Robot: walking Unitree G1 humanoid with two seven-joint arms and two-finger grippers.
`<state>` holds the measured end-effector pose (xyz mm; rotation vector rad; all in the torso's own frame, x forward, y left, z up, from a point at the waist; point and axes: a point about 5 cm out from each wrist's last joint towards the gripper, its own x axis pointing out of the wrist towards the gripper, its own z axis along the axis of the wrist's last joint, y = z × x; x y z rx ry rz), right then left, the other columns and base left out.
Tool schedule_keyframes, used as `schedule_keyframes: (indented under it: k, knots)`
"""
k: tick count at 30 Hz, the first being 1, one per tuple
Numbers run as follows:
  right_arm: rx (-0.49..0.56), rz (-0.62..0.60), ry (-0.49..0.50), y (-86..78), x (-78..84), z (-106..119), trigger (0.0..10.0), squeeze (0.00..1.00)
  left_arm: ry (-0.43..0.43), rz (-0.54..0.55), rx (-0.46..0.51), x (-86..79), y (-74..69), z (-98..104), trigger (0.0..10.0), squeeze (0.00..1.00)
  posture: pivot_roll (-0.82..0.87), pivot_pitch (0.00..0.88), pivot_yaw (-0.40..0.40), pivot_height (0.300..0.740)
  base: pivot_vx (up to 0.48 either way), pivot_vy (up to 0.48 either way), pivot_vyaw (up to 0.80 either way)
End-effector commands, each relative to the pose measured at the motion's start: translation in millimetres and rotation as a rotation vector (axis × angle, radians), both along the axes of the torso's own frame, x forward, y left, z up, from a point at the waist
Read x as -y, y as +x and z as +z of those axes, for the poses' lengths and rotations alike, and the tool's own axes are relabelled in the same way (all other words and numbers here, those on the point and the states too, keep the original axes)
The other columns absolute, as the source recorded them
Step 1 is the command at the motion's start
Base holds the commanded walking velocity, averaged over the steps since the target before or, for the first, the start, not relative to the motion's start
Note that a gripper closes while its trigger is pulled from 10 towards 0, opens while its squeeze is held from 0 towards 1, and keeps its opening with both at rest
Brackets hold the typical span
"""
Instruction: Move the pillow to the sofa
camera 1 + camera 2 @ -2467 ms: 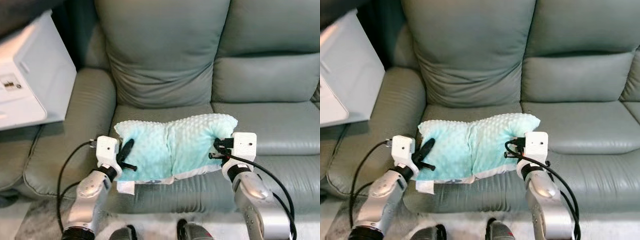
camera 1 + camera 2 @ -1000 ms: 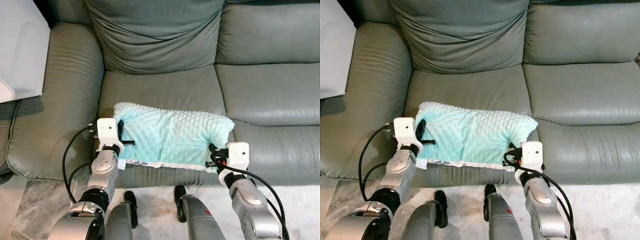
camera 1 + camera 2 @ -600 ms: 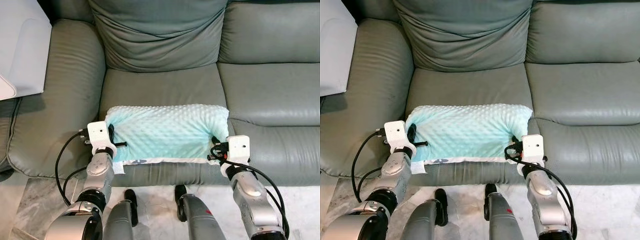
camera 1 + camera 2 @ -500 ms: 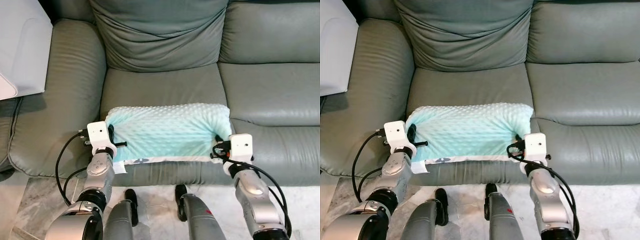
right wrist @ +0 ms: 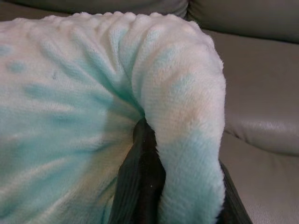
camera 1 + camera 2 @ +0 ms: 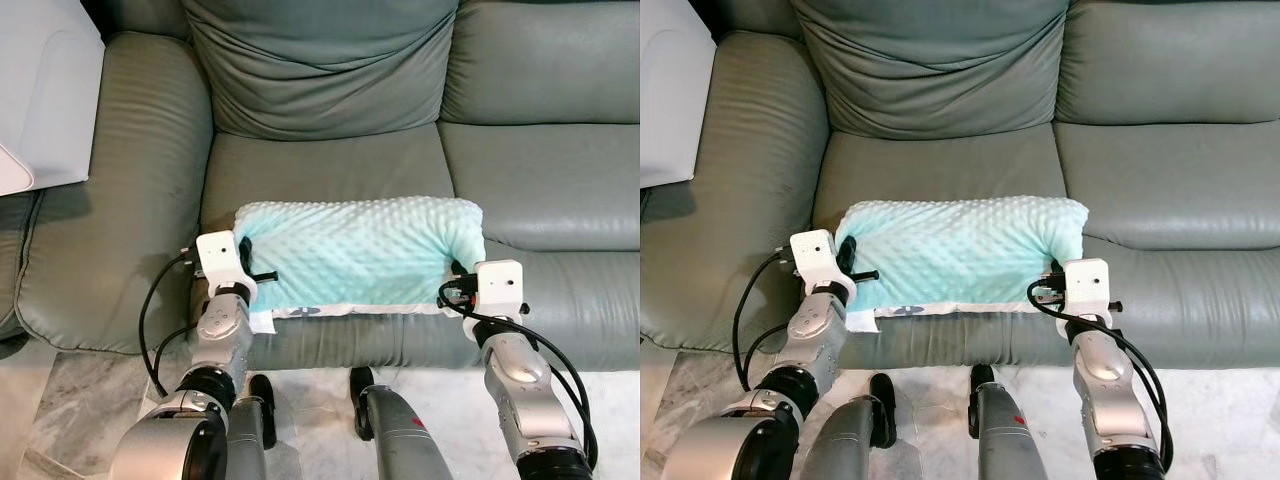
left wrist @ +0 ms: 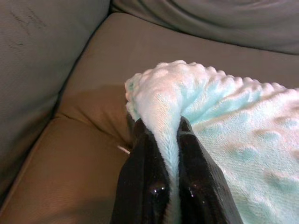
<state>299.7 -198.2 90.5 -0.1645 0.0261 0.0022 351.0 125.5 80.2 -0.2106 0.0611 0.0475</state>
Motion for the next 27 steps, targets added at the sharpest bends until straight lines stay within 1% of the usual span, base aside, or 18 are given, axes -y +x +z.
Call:
schedule_keyframes:
  k: [1, 2, 3, 4, 6, 8, 13, 15, 18, 21, 27]
  knots:
    - [-0.035, -0.023, 0.021, -7.1, 4.7, -13, 10.0, 1.00, -0.014, 0.011, -0.047, -2.7, -6.1, -12, 10.0, 0.00, -0.10, 0.470, 0.051, 0.740, 0.000, 0.000, 0.00]
    - [-0.035, -0.023, 0.021, -7.1, 4.7, -13, 10.0, 1.00, -0.014, 0.011, -0.047, -2.7, -6.1, -12, 10.0, 0.00, -0.10, 0.470, 0.051, 0.740, 0.000, 0.000, 0.00]
    - [-0.032, -0.016, 0.034, -6.8, 2.6, -12, 10.0, 1.00, -0.025, 0.010, -0.045, -2.7, -6.0, -12, 10.0, 1.00, -0.10, 0.471, 0.051, 0.740, 0.000, 0.000, 0.00]
    - [-0.031, -0.014, 0.033, -6.7, 1.4, -12, 10.0, 1.00, -0.034, 0.008, -0.043, -2.7, -6.0, -12, 10.0, 1.00, -0.10, 0.471, 0.051, 0.740, 0.000, 0.000, 0.00]
    - [-0.034, -0.010, 0.037, -7.1, -1.1, -13, 10.0, 1.00, -0.020, 0.011, -0.050, -3.8, -6.8, -13, 10.0, 1.00, -0.09, 0.474, 0.052, 0.740, 0.000, 0.000, 0.00]
    - [-0.040, 0.006, 0.049, -9.0, -6.2, -16, 10.0, 1.00, -0.006, 0.018, -0.058, -6.9, -10.2, -18, 10.0, 1.00, -0.09, 0.475, 0.053, 0.740, 0.000, 0.000, 0.00]
    - [-0.052, 0.020, 0.061, -12.0, -10.5, -21, 10.0, 1.00, 0.001, 0.036, -0.088, -14.0, -16.7, -27, 10.0, 1.00, -0.09, 0.477, 0.052, 0.740, 0.000, 0.000, 0.00]
    - [-0.056, 0.022, 0.068, -12.2, -11.0, -21, 10.0, 1.00, -0.004, 0.036, -0.093, -14.0, -17.0, -28, 10.0, 1.00, -0.09, 0.477, 0.052, 0.740, 0.000, 0.000, 0.00]
    - [-0.072, 0.020, 0.118, -12.7, -13.8, -23, 10.0, 1.00, 0.002, 0.021, -0.089, -12.0, -18.2, -28, 10.0, 1.00, -0.09, 0.476, 0.052, 0.740, 0.000, 0.000, 0.00]
    - [-0.069, 0.033, 0.113, -12.1, -18.0, -22, 10.0, 1.00, -0.006, 0.019, -0.092, -10.9, -19.2, -30, 10.0, 1.00, -0.09, 0.475, 0.051, 0.740, 0.000, 0.000, 0.00]
    - [-0.072, 0.053, 0.135, -11.8, -25.5, -22, 10.0, 1.00, -0.012, 0.007, -0.112, -10.3, -24.0, -36, 10.0, 1.00, -0.09, 0.477, 0.050, 0.740, 0.000, 0.000, 0.00]
